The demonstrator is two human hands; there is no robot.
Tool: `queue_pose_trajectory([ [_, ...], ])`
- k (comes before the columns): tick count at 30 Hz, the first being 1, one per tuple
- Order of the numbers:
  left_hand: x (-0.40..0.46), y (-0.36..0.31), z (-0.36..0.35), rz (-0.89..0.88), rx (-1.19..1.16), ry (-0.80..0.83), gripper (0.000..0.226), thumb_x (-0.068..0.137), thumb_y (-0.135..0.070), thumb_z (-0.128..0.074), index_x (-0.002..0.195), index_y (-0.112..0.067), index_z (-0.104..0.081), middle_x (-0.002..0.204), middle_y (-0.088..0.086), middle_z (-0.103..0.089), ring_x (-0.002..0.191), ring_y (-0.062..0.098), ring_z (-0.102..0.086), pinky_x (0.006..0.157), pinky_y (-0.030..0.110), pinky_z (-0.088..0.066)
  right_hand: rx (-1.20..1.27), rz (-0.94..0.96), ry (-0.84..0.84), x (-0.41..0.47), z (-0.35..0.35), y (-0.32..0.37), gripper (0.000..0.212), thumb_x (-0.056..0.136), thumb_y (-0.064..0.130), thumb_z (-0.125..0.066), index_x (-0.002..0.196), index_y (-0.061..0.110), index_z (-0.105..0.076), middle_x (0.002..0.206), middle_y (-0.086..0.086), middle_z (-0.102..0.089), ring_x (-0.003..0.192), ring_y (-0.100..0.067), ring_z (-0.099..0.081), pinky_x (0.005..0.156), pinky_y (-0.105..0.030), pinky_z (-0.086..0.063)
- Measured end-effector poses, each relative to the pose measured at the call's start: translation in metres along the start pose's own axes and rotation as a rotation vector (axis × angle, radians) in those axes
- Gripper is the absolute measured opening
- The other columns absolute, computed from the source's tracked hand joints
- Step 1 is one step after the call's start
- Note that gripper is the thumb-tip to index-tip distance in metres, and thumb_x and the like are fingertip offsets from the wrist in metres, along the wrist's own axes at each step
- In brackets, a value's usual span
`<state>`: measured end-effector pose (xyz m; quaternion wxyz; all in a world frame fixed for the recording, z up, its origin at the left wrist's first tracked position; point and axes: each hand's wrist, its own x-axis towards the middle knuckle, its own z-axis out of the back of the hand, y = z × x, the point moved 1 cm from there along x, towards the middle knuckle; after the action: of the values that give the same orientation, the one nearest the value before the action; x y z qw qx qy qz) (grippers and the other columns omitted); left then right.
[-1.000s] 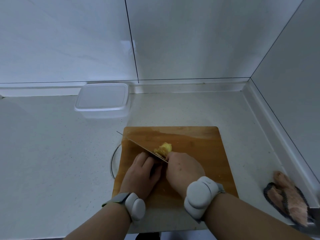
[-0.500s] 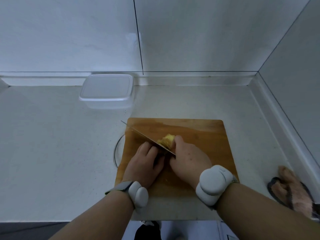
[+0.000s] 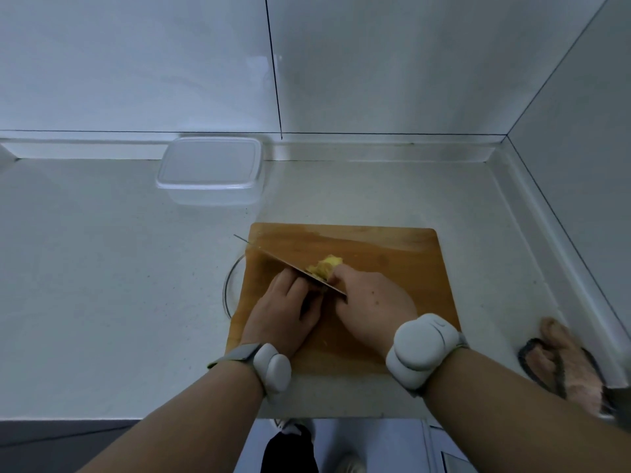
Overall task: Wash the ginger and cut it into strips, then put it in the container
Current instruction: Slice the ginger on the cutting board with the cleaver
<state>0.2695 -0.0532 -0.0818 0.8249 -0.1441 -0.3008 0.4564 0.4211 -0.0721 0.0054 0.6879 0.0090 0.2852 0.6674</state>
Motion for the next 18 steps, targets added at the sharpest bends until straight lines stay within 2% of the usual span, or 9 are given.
queue_pose_trajectory([
  [5,0.0007,0.0015,-0.0005,-0.019,-0.004,-0.014,0.024,0.088,-0.029,-0.056,0.099,-0.010,-0.065,0.102,0.006,-0.059,0.088,0.017,-0.057,0.073,0.015,-0.044,0.016,-0.017,0.027,0.0003,-0.0006,-0.0018,0.041,0.097,0.016,-0.045,0.134,0.031,-0.055,0.108,0.001,-0.067,0.085,-0.019,-0.062,0.063,-0.028,-0.047],
  [9,0.0005,0.0021,-0.0008,-0.022,-0.021,-0.025,0.023,0.088,-0.029,-0.055,0.097,-0.010,-0.065,0.099,0.004,-0.058,0.087,0.017,-0.057,0.070,0.018,-0.047,0.044,-0.018,0.083,0.0037,0.0019,-0.0031,0.041,0.095,0.017,-0.046,0.132,0.032,-0.058,0.100,0.004,-0.066,0.078,-0.017,-0.060,0.056,-0.025,-0.043],
  [11,0.0003,0.0023,-0.0007,-0.016,-0.028,-0.015,0.024,0.088,-0.030,-0.055,0.099,-0.011,-0.064,0.101,0.004,-0.059,0.088,0.017,-0.058,0.070,0.021,-0.050,0.032,-0.013,0.064,0.0016,0.0021,-0.0035,0.041,0.096,0.018,-0.047,0.133,0.033,-0.054,0.099,0.004,-0.065,0.078,-0.016,-0.060,0.056,-0.025,-0.043],
  [14,0.0000,0.0029,-0.0007,-0.002,-0.023,0.001,0.028,0.088,-0.032,-0.054,0.104,-0.011,-0.063,0.106,0.005,-0.059,0.091,0.018,-0.058,0.071,0.024,-0.053,0.047,-0.023,0.032,-0.0019,-0.0023,-0.0037,0.036,0.095,0.018,-0.049,0.128,0.033,-0.048,0.085,0.007,-0.059,0.070,-0.014,-0.058,0.053,-0.025,-0.042],
  [18,0.0005,0.0029,0.0001,-0.009,-0.015,0.007,0.031,0.087,-0.032,-0.054,0.107,-0.010,-0.064,0.108,0.005,-0.060,0.094,0.017,-0.058,0.076,0.019,-0.049,0.058,-0.029,0.045,0.0010,-0.0061,-0.0041,0.036,0.096,0.015,-0.049,0.127,0.032,-0.047,0.083,0.005,-0.059,0.068,-0.015,-0.057,0.054,-0.025,-0.043],
])
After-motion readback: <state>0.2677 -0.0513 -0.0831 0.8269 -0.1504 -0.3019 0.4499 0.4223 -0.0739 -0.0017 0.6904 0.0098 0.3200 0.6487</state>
